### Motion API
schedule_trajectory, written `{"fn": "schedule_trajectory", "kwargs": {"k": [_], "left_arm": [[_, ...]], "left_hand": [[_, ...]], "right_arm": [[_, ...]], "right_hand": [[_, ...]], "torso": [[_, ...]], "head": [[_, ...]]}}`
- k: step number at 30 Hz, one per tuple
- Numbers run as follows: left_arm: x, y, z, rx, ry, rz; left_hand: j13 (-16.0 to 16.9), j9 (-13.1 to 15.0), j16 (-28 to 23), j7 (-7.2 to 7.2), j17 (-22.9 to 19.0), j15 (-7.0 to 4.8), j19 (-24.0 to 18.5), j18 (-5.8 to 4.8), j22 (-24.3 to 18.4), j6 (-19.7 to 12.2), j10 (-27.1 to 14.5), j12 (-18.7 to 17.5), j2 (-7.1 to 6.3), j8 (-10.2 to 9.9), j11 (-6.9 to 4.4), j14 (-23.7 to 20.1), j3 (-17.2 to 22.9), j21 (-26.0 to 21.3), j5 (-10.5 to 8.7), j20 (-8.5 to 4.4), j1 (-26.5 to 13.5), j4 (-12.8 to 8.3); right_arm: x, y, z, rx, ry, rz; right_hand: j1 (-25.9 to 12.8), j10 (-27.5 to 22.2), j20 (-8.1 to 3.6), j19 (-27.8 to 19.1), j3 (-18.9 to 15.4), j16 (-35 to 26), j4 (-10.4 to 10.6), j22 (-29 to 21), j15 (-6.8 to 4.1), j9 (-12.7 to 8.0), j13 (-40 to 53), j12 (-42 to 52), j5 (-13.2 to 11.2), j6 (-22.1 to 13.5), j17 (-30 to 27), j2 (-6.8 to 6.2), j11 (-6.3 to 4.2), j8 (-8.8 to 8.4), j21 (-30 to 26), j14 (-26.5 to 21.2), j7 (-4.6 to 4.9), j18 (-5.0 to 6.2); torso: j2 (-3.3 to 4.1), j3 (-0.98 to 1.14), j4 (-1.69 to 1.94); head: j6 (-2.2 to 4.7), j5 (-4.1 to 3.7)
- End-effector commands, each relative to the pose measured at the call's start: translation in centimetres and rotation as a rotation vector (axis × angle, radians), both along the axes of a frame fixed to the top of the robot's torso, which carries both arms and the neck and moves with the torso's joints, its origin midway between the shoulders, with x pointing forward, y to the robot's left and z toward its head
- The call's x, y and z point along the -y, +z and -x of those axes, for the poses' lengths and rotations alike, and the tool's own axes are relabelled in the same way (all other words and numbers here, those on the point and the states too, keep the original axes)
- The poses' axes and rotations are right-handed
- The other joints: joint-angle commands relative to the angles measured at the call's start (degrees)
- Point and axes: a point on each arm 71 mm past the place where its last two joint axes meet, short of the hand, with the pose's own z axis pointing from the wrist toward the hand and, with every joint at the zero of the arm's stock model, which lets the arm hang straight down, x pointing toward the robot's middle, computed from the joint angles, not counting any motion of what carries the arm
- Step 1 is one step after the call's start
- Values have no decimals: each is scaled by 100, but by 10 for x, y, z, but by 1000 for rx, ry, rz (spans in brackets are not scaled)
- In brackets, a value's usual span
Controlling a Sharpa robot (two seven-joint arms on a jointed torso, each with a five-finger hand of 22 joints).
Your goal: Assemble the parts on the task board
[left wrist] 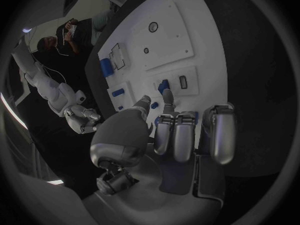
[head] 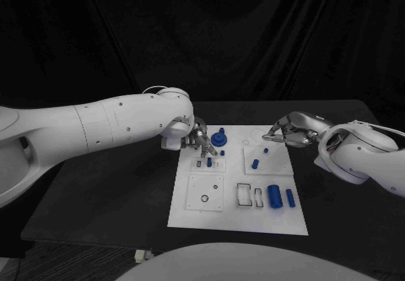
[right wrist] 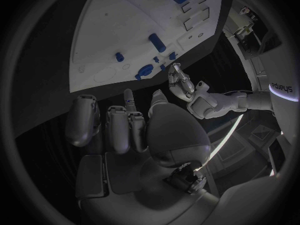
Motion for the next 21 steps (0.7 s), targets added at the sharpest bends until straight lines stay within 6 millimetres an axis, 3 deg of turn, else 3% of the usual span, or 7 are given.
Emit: {"fn": "schedule_trajectory", "kwargs": {"k": [1,9,13,17,21], "left_arm": [[-1,4,0,-40,-28,14],[-4,11,-7,-43,-28,9],[-2,12,-9,-44,-32,5],[1,12,-11,-47,-34,0],[3,11,-14,-50,-32,-5]], "left_hand": [[1506,181,15,1,1506,-33,65,44,790,-89,589,-3,17,75,-32,596,0,-37,76,-12,80,-32],[1506,204,15,10,1506,-26,61,44,798,-171,589,-3,70,-42,-24,596,109,-51,187,-7,200,-109],[1506,-316,15,38,1506,-5,73,41,831,123,589,-3,26,-620,1,596,261,-51,223,12,220,-165],[1506,-537,15,25,1506,-12,84,38,853,338,589,-3,-2,-824,-11,596,335,-42,229,8,226,-199],[1506,-937,15,38,1506,-9,90,36,874,572,589,-3,-47,-1188,-4,596,424,-48,201,12,190,-218]], "right_arm": [[2,-2,0,-9,-12,9],[2,-2,0,-10,-11,9],[1,-2,1,-9,-8,8],[1,-2,1,-9,-7,7],[1,-2,1,-9,-7,7]], "right_hand": [[46,347,2,-39,-32,-33,-8,945,43,3,1054,-38,15,-15,82,25,39,5,-11,236,6,64],[40,350,3,-37,-40,-29,-6,946,43,2,1060,-34,13,-17,88,28,40,3,-8,238,6,63],[36,351,3,-37,-45,-27,-6,946,43,2,1062,-33,11,-18,91,30,40,2,-8,239,6,63],[36,351,3,-37,-45,-27,-6,946,43,2,1062,-33,11,-18,91,30,40,2,-8,239,6,63],[36,351,3,-37,-45,-27,-6,946,43,2,1062,-33,11,-18,91,30,40,2,-8,239,6,63]], "torso": [[5,1,-3],[4,0,0],[6,0,1],[7,-3,1],[2,0,3]], "head": [[-1,-18],[-1,-1],[-1,1],[-1,5],[-1,1]]}}
